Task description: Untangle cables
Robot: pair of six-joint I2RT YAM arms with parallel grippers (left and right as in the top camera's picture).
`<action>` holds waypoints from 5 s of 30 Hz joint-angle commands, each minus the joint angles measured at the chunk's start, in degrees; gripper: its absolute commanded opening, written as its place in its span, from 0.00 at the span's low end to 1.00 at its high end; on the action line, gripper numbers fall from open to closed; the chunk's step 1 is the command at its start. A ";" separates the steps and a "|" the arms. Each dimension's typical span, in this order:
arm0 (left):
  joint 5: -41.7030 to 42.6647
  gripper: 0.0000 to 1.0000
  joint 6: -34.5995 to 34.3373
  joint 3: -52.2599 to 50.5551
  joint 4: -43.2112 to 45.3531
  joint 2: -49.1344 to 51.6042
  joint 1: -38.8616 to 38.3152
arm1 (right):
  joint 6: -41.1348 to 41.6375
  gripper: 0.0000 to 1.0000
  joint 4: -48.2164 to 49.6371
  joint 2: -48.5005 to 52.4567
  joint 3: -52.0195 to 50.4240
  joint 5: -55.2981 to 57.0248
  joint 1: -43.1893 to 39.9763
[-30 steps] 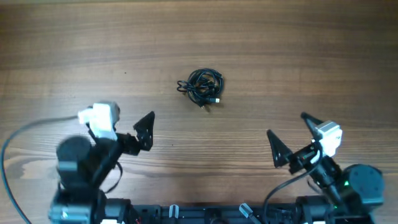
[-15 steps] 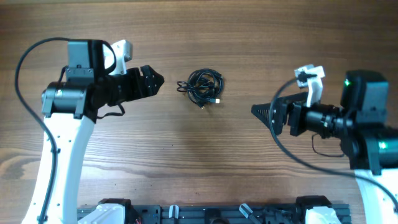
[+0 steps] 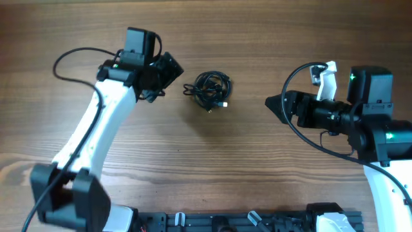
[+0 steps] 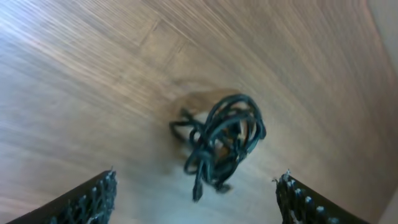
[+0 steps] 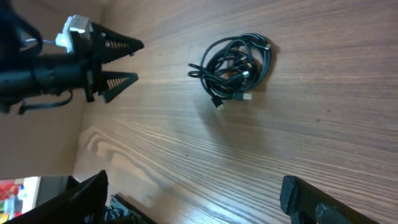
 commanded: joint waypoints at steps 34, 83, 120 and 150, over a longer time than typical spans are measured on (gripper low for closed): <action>8.74 0.30 80.46 -2.58 7.26 16.55 -3.98 | 0.59 0.93 -0.94 0.39 0.68 4.74 -0.02; 73.94 0.04 17.35 -4.13 30.77 -3.21 0.48 | 17.75 0.78 14.67 10.08 0.66 -0.33 9.16; 34.40 0.04 15.91 -4.13 19.41 -3.21 0.17 | 21.88 0.04 22.21 20.81 0.68 -2.56 15.30; 48.43 1.00 47.87 -4.13 9.99 -1.88 -4.50 | -6.01 0.04 5.44 15.37 0.68 10.93 19.71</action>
